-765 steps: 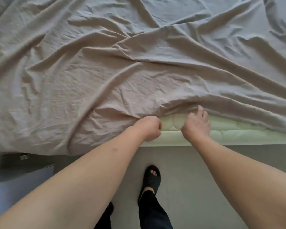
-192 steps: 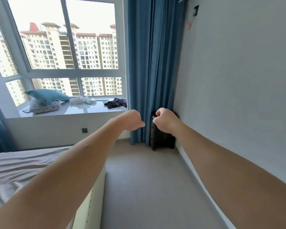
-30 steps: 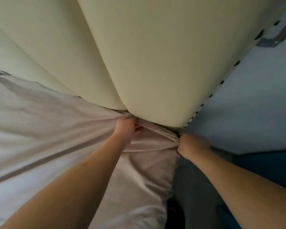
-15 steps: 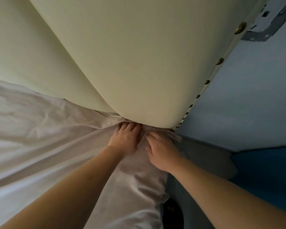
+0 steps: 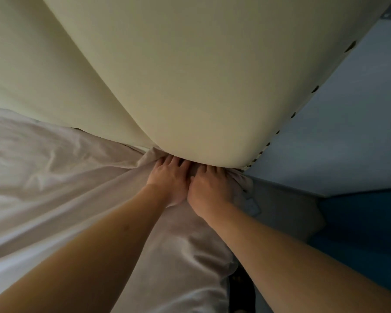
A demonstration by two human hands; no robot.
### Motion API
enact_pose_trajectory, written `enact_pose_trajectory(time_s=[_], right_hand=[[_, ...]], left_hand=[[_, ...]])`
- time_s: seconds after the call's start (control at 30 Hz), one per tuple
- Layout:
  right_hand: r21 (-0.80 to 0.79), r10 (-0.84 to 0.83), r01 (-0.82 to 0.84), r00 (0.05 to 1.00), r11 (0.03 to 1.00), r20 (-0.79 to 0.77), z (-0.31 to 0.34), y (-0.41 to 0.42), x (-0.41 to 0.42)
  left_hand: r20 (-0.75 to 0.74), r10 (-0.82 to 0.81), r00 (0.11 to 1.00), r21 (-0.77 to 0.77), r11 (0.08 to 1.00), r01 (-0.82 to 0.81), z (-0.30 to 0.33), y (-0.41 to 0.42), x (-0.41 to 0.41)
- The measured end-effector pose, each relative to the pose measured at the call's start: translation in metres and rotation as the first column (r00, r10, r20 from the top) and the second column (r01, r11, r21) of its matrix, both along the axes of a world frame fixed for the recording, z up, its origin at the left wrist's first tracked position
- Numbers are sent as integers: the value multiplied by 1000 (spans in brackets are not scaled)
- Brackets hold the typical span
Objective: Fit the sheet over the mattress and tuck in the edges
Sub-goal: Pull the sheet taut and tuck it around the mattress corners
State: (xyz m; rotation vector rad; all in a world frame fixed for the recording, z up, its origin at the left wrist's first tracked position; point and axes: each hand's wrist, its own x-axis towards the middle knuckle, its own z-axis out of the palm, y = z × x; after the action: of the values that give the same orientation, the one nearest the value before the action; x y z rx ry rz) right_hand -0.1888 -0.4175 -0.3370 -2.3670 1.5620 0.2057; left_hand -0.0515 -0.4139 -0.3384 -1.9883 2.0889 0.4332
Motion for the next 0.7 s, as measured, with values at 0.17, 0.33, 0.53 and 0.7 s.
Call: enact_pose_trajectory(time_s=[0.17,0.33,0.53,0.7], right_hand=[[102,-45,47,999,994,-20,0,-6,-6],[254,-88,32,973,967,213,-7,-40,-24],[308,-171,101,963,946,208,-27,-60,-14],[216,-12,-13,993,976,114,-18,-44,-16]], left_hand=[[7,-36,999,88,996,35,10,-18,-2],[-4,-10,1000,169,986,10,-6,-46,5],[29,-83,996,222,972,75,-32,-74,7],[21,-84,996,27,996,83,-14,-27,17]])
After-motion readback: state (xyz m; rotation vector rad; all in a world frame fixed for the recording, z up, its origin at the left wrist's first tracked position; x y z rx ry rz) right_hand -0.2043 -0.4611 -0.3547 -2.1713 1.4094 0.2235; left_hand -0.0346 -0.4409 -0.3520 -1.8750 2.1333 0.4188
